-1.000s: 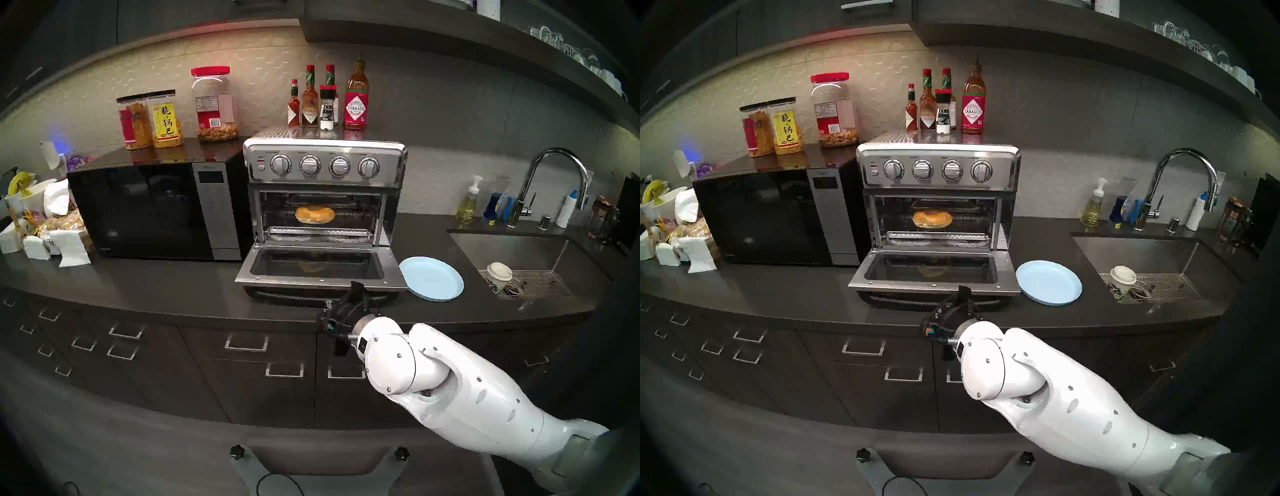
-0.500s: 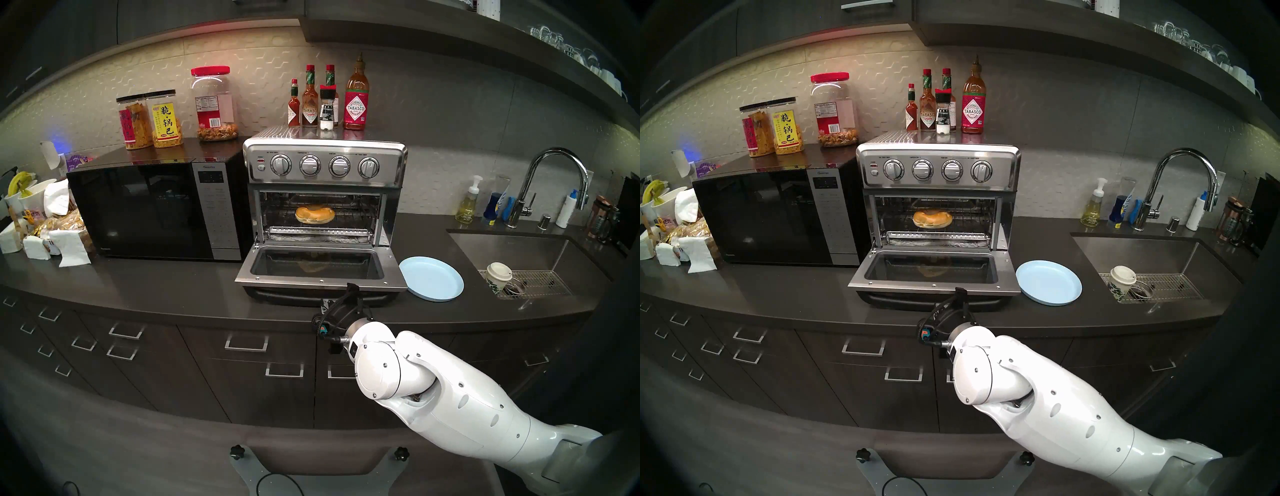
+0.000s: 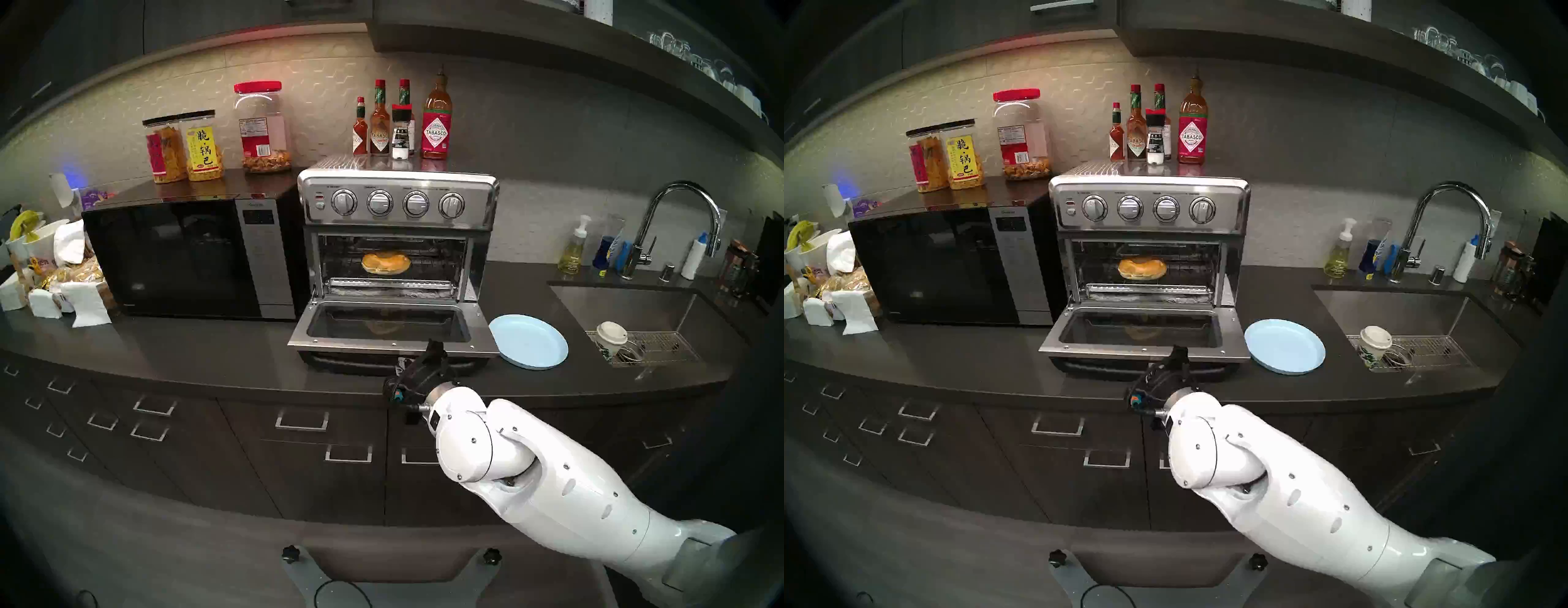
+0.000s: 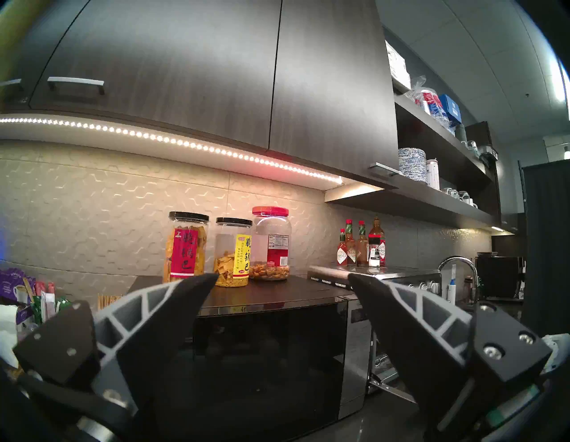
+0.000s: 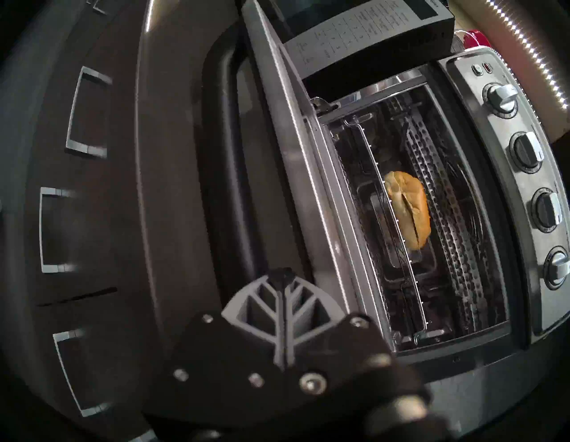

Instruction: Open the oven and place the bagel inside on the rack

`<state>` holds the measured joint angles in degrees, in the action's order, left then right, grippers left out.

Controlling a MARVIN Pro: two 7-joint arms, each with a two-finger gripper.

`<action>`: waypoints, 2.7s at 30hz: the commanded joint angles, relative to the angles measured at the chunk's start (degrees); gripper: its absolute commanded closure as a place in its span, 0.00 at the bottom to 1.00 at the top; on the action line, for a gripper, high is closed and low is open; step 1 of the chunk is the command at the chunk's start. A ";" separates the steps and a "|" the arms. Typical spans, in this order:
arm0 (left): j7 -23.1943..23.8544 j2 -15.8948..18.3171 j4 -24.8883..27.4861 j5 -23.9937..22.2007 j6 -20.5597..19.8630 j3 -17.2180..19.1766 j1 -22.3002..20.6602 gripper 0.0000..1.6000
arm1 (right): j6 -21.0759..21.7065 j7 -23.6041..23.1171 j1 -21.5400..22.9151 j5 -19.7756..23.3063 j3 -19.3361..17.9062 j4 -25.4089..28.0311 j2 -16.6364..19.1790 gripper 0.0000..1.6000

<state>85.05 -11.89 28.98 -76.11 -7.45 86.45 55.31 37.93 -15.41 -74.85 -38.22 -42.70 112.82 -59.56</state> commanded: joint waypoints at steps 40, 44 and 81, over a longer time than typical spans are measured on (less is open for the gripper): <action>-0.05 0.61 0.15 -0.22 -0.02 0.41 -0.36 0.00 | 4.84 -17.16 13.80 -3.62 -0.87 2.72 -3.48 1.00; -0.05 0.61 0.18 -0.21 -0.02 0.41 -0.35 0.00 | 5.11 -20.77 15.71 -3.47 -3.00 1.76 -6.07 1.00; -0.05 0.60 0.17 -0.18 -0.03 0.43 -0.35 0.00 | 4.61 -49.47 33.33 -8.56 -14.31 -11.94 -18.92 1.00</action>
<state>85.05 -11.94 29.01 -75.96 -7.48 86.47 55.24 42.25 -62.12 -47.13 -44.65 -56.03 103.87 -74.07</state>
